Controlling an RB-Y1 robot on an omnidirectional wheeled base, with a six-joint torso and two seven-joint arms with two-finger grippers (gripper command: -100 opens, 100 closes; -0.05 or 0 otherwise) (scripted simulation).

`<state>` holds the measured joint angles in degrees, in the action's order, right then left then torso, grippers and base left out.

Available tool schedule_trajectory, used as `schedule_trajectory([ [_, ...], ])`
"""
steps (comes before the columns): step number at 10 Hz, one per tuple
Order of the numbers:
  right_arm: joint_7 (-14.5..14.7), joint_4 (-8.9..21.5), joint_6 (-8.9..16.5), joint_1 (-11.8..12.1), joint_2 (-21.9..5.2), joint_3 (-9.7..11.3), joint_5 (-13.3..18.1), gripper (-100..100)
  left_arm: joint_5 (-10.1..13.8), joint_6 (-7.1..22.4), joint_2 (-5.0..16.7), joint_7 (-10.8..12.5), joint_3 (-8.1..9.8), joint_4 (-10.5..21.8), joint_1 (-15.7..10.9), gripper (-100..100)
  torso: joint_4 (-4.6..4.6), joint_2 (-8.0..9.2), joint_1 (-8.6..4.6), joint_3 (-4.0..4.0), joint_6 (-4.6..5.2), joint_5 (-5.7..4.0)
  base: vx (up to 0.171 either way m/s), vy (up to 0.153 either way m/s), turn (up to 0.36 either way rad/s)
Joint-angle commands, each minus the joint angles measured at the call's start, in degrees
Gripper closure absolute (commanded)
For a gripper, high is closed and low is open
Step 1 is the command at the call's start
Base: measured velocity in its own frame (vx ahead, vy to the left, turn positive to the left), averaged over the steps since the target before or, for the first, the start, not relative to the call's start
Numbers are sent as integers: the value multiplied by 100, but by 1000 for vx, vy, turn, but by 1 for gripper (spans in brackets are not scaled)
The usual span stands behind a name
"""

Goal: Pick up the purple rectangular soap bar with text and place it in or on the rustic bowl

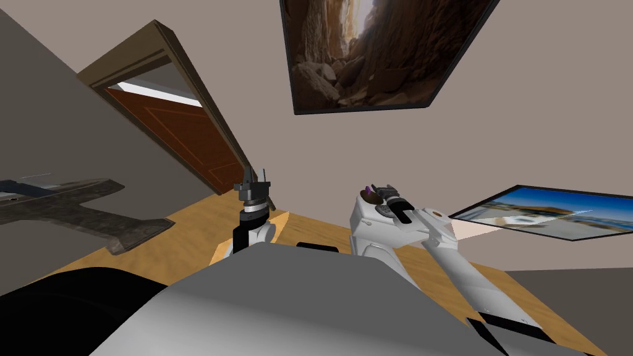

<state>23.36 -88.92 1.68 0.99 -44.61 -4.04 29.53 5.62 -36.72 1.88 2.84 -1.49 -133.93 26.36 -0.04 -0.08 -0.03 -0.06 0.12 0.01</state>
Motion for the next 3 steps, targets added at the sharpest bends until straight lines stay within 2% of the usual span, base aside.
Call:
schedule_trajectory([
  [1,0,0,0,0,0,0,0,0,0,0,0,0,0,0,0,0,0,0,0,0,0,0,0,0,0],
  [3,0,0,0,0,0,0,0,0,0,0,0,0,0,0,0,0,0,-1,0,0,0,0,0,0,0],
])
